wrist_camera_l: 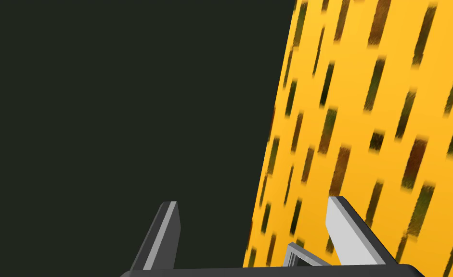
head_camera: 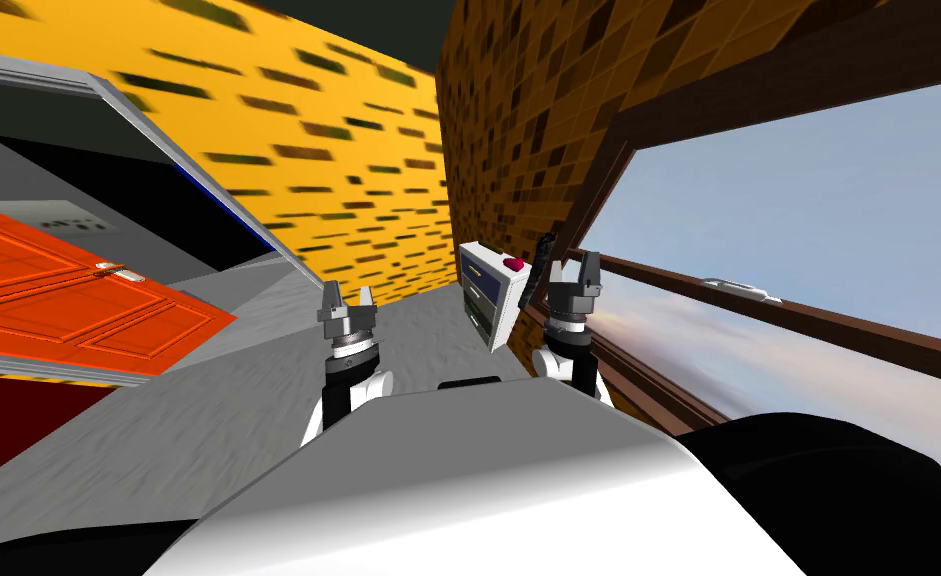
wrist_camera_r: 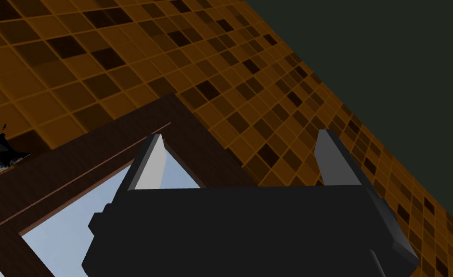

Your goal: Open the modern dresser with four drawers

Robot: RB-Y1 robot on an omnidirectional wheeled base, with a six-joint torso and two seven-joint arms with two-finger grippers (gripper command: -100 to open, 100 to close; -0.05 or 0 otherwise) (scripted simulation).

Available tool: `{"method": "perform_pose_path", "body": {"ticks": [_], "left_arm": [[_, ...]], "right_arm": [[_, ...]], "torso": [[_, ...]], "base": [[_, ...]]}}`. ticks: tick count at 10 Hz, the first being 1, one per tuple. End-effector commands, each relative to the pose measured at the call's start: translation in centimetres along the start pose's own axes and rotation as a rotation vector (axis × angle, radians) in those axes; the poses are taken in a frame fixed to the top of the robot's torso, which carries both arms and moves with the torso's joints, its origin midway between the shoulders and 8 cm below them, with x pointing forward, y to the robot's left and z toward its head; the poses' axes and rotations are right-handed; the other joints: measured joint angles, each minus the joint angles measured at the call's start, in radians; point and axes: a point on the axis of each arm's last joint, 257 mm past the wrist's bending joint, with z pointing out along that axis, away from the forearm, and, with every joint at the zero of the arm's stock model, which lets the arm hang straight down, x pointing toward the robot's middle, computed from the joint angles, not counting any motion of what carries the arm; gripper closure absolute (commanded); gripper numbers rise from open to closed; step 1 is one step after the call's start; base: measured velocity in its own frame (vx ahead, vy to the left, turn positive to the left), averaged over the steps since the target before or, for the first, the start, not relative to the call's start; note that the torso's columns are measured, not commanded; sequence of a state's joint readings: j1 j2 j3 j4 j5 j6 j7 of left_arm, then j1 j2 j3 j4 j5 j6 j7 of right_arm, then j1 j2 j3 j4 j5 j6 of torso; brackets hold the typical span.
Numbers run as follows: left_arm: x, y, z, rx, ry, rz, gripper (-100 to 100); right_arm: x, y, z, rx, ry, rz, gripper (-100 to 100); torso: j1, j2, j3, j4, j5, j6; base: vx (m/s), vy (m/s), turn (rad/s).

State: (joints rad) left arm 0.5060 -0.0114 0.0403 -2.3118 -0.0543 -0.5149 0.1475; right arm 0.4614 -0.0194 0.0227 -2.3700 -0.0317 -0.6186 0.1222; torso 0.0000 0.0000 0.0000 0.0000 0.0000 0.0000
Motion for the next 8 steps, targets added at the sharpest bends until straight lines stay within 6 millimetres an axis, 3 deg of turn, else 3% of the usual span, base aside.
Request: {"method": "perform_pose_path", "body": {"ticks": [1,8], "left_arm": [[0.00,0.00,0.00,0.000,0.000,0.000,0],[0.00,-0.02,0.01,0.000,0.000,0.000,0]], "right_arm": [[0.00,0.00,0.00,0.000,0.000,0.000,0],[0.00,0.01,0.01,0.000,0.000,0.000,0]], "torso": [[0.000,0.040,-0.082,0.041,0.000,0.000],[0.000,0.544,-1.087,0.544,0.000,0.000]], "base": [[0.000,0.000,0.000],[0.000,0.000,0.000]]}}
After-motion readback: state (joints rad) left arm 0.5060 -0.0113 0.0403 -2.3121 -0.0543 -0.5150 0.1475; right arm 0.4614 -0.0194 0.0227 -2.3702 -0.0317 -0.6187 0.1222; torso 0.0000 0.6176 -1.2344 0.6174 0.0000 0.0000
